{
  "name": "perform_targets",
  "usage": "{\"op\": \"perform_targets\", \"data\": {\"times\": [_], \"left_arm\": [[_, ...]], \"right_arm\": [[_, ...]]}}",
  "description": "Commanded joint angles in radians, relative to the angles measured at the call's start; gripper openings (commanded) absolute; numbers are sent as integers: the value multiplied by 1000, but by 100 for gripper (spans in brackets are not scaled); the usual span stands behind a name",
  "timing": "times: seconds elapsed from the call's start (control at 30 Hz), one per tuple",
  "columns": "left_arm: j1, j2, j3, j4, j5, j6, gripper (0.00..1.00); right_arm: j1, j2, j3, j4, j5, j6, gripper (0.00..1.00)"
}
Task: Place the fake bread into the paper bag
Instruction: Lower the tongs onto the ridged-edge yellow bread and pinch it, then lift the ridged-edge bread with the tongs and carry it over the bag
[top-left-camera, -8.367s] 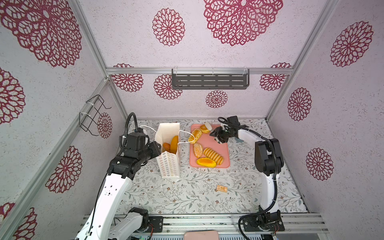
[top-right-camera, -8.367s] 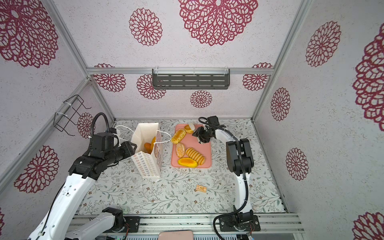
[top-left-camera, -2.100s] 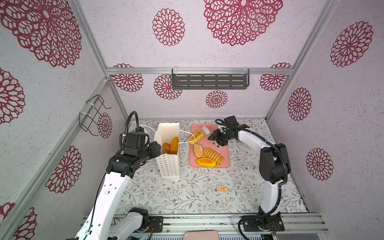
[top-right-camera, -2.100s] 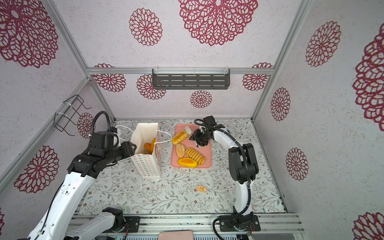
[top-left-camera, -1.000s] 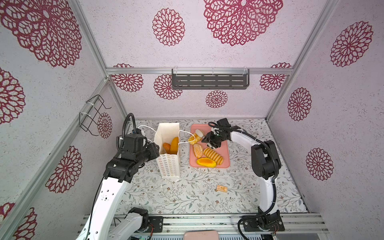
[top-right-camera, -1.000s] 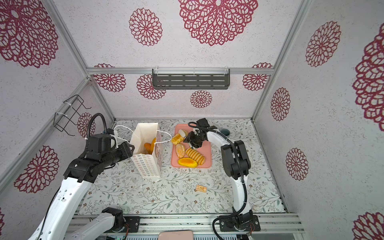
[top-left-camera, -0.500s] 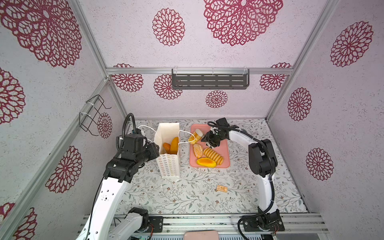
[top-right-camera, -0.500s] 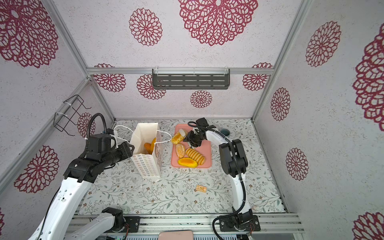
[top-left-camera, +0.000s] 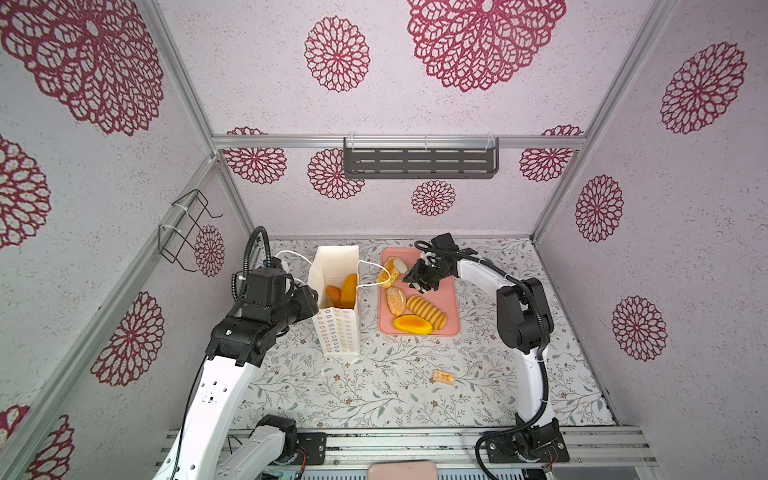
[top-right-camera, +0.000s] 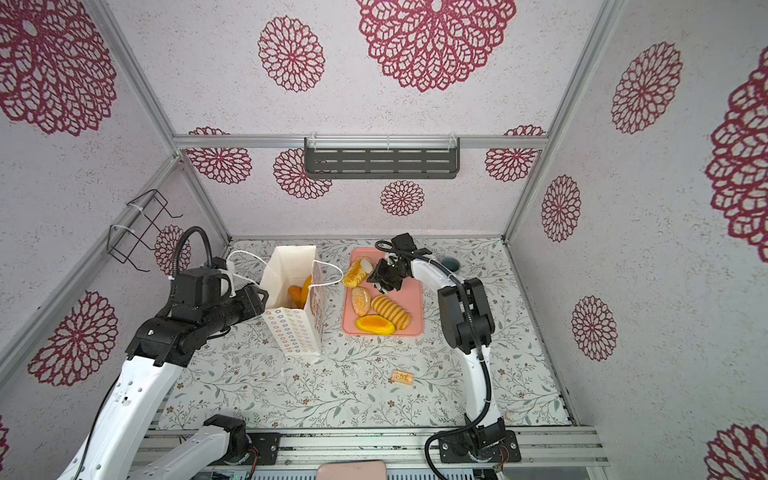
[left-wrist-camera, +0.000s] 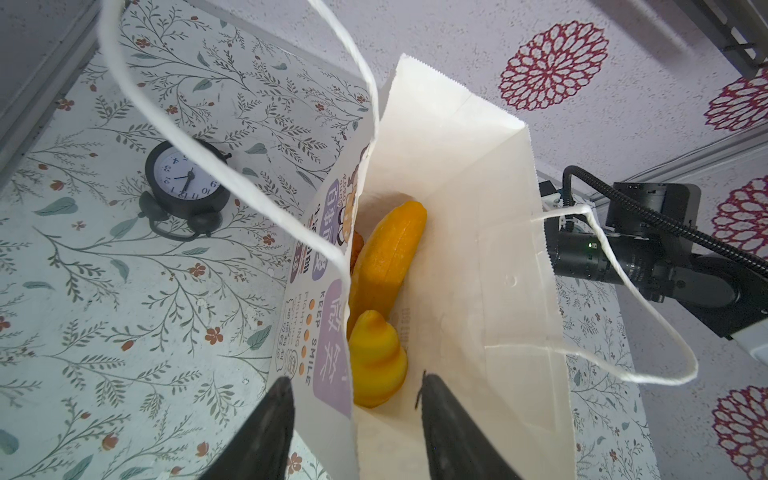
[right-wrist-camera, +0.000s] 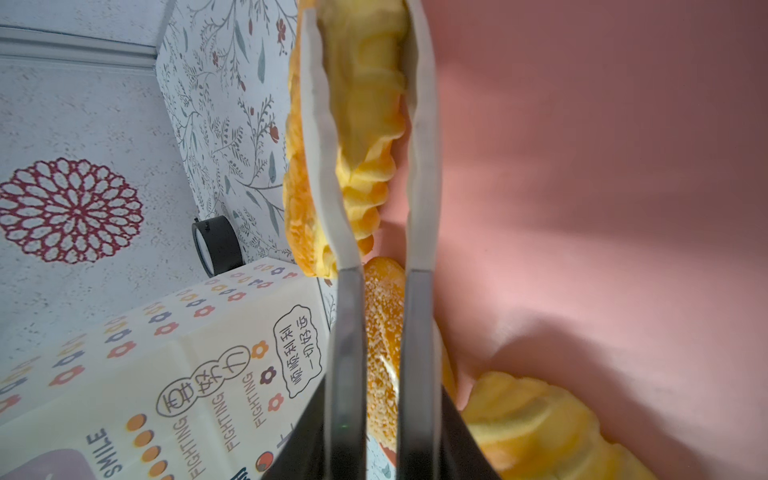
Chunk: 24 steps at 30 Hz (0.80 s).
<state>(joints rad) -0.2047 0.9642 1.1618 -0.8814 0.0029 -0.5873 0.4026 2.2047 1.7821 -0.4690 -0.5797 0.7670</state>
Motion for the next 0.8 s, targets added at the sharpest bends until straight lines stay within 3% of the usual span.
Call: {"op": "perform_targets", "data": {"times": [0.0, 0.23, 0.77], "left_arm": [[5, -15, -12, -4, -18, 10, 53], [5, -18, -7, -5, -20, 0, 47], [5, 2, -20, 7, -8, -13, 26]], "right_arm": [[4, -59, 13, 12, -9, -7, 29], [-1, -185, -49, -5, 56, -54, 22], [8, -501, -87, -125, 239, -204, 21]]}}
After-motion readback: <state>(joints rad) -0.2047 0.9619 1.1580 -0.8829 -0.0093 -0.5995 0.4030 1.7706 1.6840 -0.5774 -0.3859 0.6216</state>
